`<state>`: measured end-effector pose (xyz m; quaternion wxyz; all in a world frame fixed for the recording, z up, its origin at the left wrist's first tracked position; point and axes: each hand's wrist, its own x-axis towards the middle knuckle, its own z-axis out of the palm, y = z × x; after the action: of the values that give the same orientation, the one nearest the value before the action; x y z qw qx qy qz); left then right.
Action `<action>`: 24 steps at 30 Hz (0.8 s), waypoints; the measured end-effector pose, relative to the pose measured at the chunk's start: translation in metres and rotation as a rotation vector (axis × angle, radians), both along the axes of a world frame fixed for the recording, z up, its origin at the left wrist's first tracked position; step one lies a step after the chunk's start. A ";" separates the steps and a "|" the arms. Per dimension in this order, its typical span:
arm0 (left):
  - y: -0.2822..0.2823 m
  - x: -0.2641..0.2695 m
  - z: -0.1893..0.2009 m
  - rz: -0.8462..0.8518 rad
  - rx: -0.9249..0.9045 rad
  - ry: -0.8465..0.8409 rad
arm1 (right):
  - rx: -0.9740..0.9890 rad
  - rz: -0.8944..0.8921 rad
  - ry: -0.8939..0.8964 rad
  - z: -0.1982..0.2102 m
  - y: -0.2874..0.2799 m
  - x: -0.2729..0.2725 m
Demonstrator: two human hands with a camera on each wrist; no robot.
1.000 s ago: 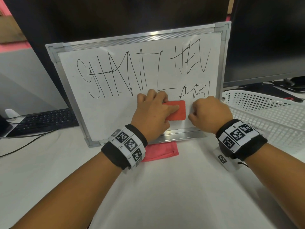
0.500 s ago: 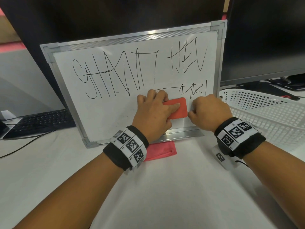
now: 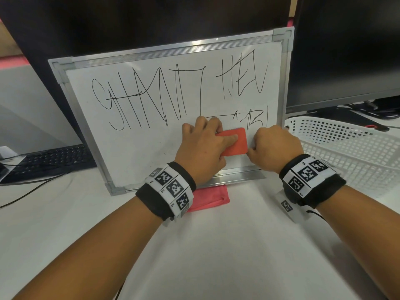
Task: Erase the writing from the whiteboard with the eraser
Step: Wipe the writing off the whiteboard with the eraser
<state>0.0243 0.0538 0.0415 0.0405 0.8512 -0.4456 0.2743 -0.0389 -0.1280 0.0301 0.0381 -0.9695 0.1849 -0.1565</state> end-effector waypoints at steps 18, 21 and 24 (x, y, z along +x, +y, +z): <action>-0.006 0.009 -0.002 -0.033 -0.083 -0.057 | -0.043 -0.039 0.226 -0.004 -0.013 -0.006; -0.004 0.013 0.000 -0.031 -0.116 -0.052 | -0.056 -0.041 0.263 -0.004 -0.016 -0.010; -0.011 0.008 -0.003 -0.041 -0.093 -0.054 | -0.060 -0.042 0.275 -0.005 -0.017 -0.012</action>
<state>0.0326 0.0432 0.0384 0.0734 0.8312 -0.4509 0.3168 -0.0513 -0.1452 0.0255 -0.0199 -0.9784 0.2038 -0.0285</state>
